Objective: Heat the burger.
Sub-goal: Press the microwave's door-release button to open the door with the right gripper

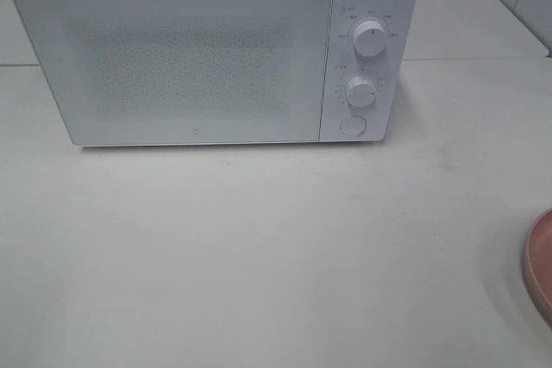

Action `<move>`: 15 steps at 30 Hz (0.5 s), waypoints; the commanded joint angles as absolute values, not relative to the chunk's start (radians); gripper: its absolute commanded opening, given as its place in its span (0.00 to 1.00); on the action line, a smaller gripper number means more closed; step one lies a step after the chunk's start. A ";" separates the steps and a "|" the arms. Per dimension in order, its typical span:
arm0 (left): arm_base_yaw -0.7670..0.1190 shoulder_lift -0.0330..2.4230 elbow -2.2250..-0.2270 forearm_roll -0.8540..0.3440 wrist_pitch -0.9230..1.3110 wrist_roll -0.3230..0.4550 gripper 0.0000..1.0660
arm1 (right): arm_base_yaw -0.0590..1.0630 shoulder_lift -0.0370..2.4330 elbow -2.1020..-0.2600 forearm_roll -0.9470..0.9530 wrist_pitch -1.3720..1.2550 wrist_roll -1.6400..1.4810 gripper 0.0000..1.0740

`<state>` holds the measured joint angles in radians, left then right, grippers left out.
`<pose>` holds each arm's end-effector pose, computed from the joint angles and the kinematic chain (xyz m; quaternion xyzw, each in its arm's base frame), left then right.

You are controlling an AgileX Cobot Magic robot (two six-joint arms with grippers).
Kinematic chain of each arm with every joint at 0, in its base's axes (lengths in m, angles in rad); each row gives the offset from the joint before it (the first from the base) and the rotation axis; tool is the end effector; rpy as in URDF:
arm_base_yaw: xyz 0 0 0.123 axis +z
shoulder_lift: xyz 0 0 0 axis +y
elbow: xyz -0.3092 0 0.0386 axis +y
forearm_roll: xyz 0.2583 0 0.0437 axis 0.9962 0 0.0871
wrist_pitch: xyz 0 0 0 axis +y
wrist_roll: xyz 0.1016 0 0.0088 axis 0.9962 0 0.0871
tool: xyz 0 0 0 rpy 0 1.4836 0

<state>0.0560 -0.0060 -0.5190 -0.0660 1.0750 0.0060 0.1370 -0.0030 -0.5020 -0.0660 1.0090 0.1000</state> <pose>-0.0164 -0.0068 0.2816 -0.0193 0.8497 -0.0166 0.5266 -0.0104 -0.0072 0.2827 -0.0150 0.8375 0.0317 0.5453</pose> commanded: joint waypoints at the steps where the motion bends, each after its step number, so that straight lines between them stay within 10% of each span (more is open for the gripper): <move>1: 0.052 -0.028 -0.516 -0.074 1.066 0.006 0.85 | 0.131 -0.033 -0.499 -0.065 0.997 0.098 0.71; 15: 0.052 -0.028 -0.516 -0.074 1.066 0.006 0.85 | 0.131 -0.032 -0.499 -0.065 0.996 0.093 0.71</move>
<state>0.0560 -0.0060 -0.5190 -0.0660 1.0750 0.0060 0.1370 -0.0030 -0.5020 -0.0660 1.0090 0.1000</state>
